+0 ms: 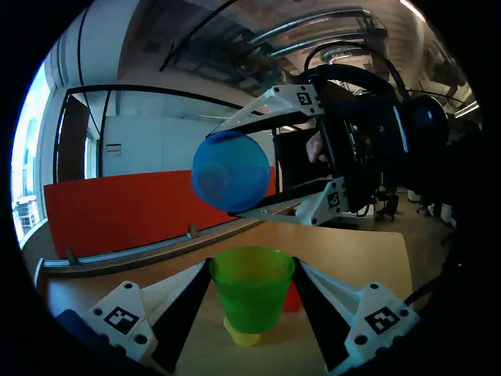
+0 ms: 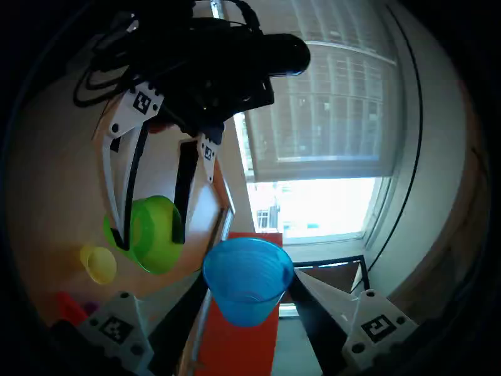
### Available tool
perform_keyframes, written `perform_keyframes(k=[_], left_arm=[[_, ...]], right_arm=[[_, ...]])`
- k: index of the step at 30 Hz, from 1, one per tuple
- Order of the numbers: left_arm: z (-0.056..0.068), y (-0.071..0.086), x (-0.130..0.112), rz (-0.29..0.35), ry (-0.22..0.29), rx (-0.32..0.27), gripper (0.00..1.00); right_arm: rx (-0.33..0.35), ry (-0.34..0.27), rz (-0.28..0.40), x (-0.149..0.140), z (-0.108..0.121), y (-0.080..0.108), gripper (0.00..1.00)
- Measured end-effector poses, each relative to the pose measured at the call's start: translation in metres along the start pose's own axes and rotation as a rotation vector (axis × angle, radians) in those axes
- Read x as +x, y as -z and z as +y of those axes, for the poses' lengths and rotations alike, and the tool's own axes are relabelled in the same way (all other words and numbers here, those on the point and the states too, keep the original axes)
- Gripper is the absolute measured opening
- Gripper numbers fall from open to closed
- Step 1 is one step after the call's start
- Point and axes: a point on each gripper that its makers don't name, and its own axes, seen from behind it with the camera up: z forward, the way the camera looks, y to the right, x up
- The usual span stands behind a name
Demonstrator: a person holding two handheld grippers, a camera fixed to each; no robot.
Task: Pour water
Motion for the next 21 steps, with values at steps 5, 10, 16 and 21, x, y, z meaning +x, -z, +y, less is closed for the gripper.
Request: perform_keyframes(k=[5,10,16,21], left_arm=[[-0.001,0.000,0.001,0.000,0.002,0.002,0.90],[-0.002,0.000,0.001,-0.001,0.003,0.007,0.90],[-0.003,0.001,0.002,-0.003,0.003,0.011,0.90],[-0.003,0.001,0.003,-0.004,0.001,0.016,0.90]], right_arm=[[-0.007,-0.136,0.006,-0.007,-0.001,0.001,0.90],[-0.014,-0.258,0.016,-0.012,-0.004,0.004,0.90],[-0.028,-0.400,0.016,-0.018,-0.006,0.008,0.90],[-0.036,-0.544,0.013,-0.023,-0.008,0.009,0.90]])
